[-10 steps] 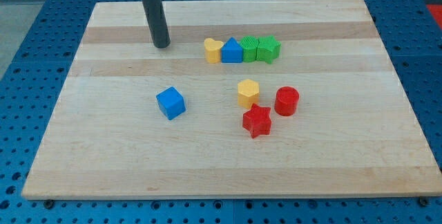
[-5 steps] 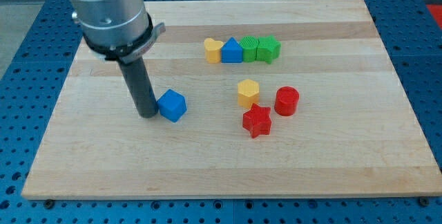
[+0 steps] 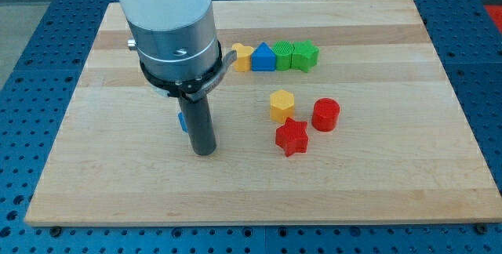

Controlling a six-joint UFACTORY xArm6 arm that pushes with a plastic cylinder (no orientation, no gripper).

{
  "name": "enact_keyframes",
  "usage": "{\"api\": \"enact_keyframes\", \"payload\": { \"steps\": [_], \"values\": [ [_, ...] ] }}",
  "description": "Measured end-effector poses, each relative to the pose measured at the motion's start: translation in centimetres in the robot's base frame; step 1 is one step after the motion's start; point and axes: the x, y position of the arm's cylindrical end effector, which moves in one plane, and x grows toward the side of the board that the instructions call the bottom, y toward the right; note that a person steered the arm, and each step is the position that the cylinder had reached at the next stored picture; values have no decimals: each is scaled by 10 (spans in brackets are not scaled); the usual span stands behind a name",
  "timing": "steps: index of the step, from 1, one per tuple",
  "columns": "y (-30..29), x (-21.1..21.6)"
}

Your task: Push the blue cube slightly up

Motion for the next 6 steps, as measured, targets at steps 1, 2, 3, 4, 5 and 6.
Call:
{"api": "enact_keyframes", "payload": {
  "steps": [1, 2, 3, 4, 5, 6],
  "values": [
    [-7, -12],
    [-15, -20],
    [-24, -25],
    [-38, -25],
    [-42, -26],
    [-34, -28]
  ]
}}
